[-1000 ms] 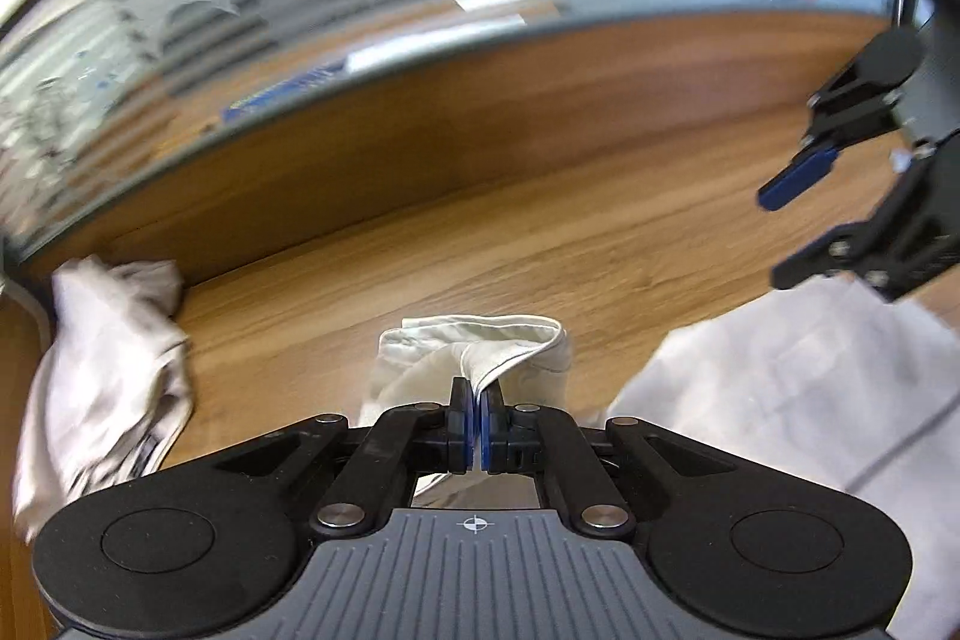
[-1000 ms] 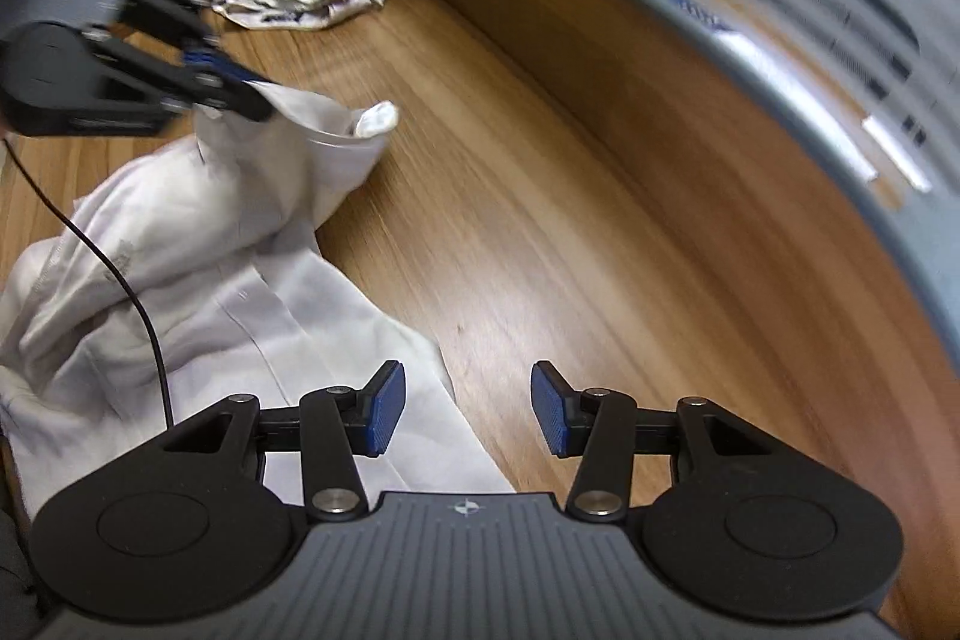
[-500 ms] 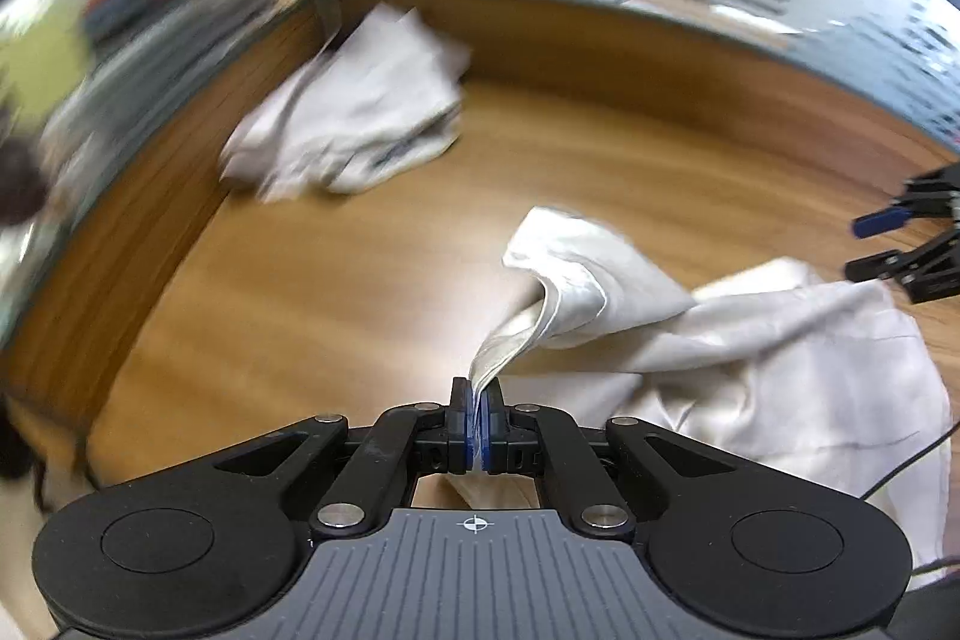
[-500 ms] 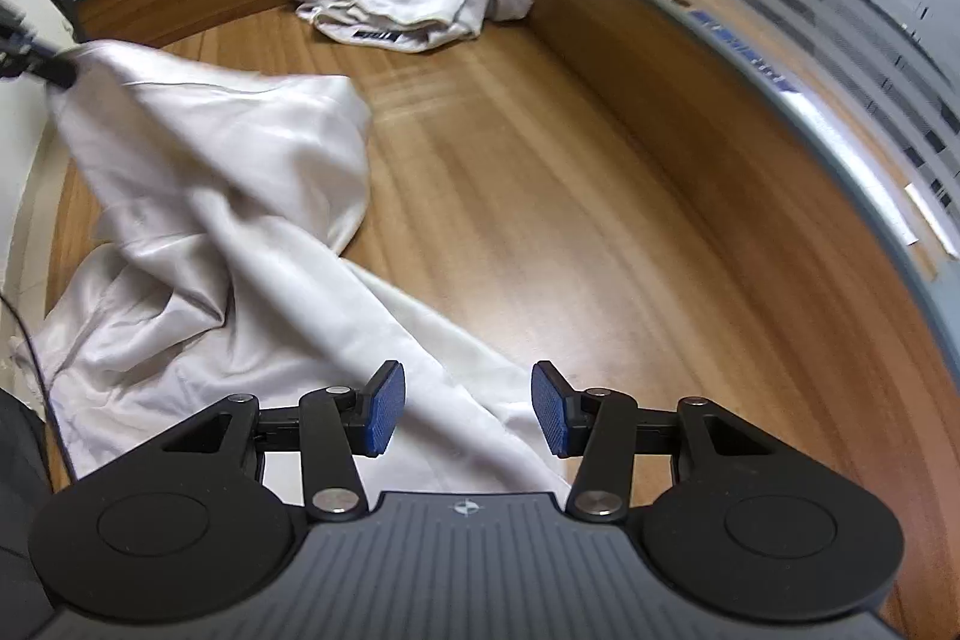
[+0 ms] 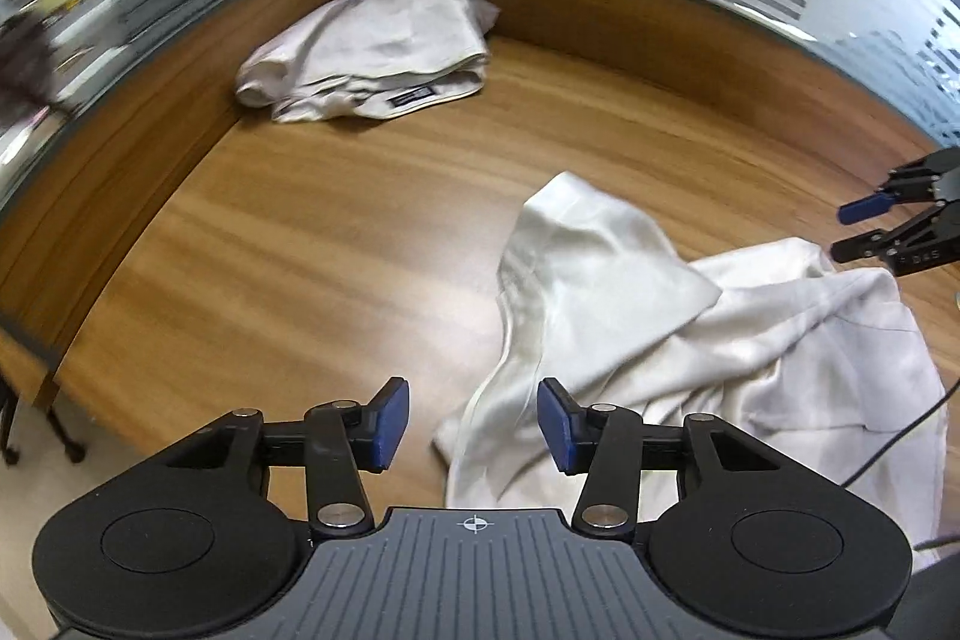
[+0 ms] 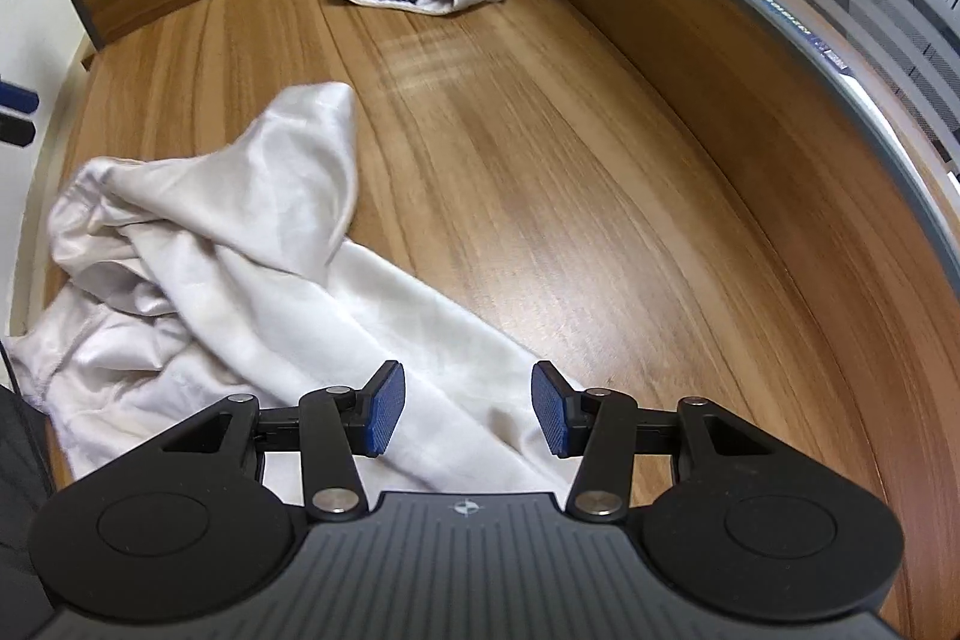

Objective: Fold clothes
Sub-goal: 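Grasp the shirt edge with the right tool while the left tool holds fabric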

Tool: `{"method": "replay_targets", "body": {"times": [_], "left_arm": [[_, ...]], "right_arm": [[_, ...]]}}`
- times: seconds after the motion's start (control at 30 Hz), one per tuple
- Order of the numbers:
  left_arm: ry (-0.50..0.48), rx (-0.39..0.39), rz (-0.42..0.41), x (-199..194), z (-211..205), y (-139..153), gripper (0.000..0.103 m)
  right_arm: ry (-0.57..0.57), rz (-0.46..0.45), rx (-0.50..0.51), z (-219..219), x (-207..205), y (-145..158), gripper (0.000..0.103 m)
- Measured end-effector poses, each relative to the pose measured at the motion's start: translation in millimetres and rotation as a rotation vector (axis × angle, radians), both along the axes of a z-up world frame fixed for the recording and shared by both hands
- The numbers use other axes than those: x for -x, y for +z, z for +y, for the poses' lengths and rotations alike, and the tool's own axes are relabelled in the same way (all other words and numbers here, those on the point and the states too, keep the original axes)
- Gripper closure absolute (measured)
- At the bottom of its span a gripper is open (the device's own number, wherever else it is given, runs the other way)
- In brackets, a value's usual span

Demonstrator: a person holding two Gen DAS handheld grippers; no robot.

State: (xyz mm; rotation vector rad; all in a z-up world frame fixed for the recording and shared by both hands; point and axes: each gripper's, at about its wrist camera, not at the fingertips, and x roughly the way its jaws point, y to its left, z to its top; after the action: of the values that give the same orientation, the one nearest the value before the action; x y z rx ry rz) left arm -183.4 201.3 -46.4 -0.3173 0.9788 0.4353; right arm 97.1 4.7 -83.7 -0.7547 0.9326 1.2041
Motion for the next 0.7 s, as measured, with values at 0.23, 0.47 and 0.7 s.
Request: {"method": "replay_targets", "body": {"times": [0.23,0.47,0.7], "left_arm": [[-0.122,0.055,-0.006,-68,19,-22,0.034],[-0.171,0.117,0.021,-119,33,-50,0.022],[-0.207,0.158,0.047,-163,46,-76,0.022]], "right_arm": [[0.112,-0.017,0.067,35,-5,-35,0.05],[0.267,-0.004,0.11,67,-3,-65,0.05],[0.32,0.048,0.101,78,-10,-74,0.055]]}}
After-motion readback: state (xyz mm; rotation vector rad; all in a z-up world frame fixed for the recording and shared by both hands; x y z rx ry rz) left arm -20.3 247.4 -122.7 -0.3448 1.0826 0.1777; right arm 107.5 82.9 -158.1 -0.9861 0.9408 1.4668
